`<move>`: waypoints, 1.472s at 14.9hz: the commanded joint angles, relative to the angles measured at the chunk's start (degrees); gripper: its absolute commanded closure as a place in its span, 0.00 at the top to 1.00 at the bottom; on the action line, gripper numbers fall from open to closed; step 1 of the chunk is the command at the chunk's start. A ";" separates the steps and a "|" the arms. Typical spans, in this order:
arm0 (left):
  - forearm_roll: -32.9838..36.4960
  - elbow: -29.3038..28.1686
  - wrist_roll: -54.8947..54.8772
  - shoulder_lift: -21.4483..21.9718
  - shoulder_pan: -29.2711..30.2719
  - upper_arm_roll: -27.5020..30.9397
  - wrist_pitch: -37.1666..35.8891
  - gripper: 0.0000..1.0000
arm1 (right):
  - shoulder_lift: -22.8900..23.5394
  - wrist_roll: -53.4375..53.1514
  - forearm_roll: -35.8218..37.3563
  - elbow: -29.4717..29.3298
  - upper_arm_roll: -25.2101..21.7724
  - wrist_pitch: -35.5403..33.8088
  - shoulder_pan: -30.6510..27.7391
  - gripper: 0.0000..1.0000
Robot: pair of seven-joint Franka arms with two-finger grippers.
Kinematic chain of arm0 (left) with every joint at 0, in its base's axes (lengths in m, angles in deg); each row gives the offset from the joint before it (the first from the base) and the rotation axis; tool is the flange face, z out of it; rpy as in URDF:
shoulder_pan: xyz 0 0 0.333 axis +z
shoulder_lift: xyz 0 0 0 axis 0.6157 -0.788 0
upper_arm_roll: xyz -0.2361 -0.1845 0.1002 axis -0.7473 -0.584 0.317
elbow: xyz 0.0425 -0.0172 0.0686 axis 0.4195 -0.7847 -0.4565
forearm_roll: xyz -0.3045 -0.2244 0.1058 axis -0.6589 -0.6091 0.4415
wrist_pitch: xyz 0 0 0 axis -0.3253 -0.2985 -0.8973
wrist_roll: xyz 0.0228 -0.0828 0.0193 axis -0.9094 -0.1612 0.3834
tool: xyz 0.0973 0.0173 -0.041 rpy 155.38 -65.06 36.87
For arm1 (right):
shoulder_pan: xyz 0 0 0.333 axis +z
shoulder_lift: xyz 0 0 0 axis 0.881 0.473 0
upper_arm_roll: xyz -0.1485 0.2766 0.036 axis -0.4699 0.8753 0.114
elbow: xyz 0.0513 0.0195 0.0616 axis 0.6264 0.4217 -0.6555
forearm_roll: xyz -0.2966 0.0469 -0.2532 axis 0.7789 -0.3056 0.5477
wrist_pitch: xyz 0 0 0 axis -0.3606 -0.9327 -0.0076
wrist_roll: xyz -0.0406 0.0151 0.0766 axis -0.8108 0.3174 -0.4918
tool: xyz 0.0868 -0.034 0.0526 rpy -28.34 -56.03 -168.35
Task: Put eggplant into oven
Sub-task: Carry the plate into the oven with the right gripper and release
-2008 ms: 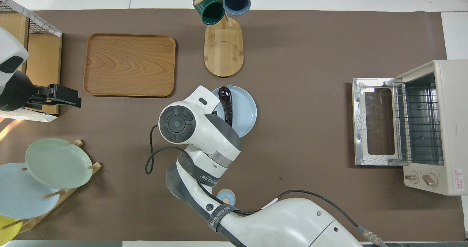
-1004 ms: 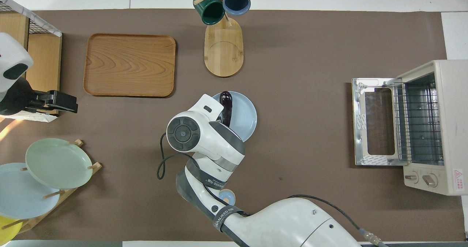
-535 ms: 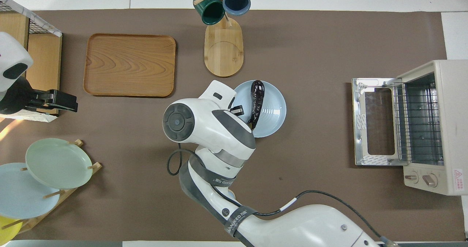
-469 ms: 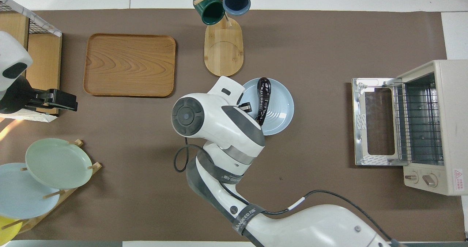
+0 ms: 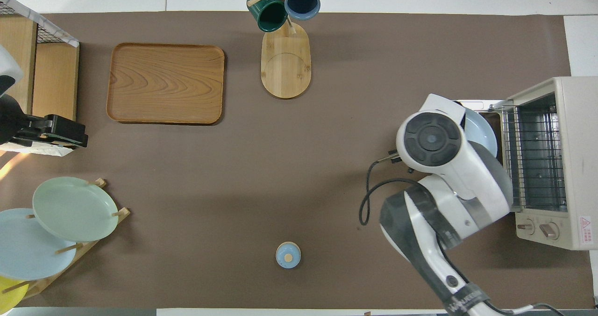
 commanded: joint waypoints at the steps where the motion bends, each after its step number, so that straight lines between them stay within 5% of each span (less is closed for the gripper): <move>1: 1.37 1.60 -0.87 -1.17 0.29 0.44 -1.08 1.00 | -5.55 8.75 0.07 6.01 0.94 1.33 -7.80 0.00; 6: 1.19 1.60 -0.78 -1.17 0.90 1.15 -0.29 1.00 | -8.89 20.28 -2.38 11.71 0.77 5.44 -18.97 0.00; 12: 1.19 1.42 -0.08 -0.99 1.34 1.15 -0.03 1.00 | -9.95 21.69 -2.56 16.03 0.50 10.48 -21.09 0.00; 15: 1.19 0.55 -0.34 -0.55 1.25 1.06 -0.20 1.00 | -9.69 22.30 -3.61 15.60 0.50 10.04 -21.19 0.28; 18: 1.19 0.37 -0.26 -0.55 1.17 1.06 -0.38 1.00 | -9.42 26.17 -7.21 11.22 0.50 6.28 -20.84 0.39; 20: 1.19 0.37 -0.26 -0.55 1.25 1.06 -0.38 1.00 | -7.59 25.83 -9.06 5.34 0.85 1.35 -18.48 0.36; 22: 1.19 0.37 -0.26 -0.55 1.26 1.15 -0.38 1.00 | -6.27 24.87 -11.87 5.13 0.86 4.56 -16.80 0.11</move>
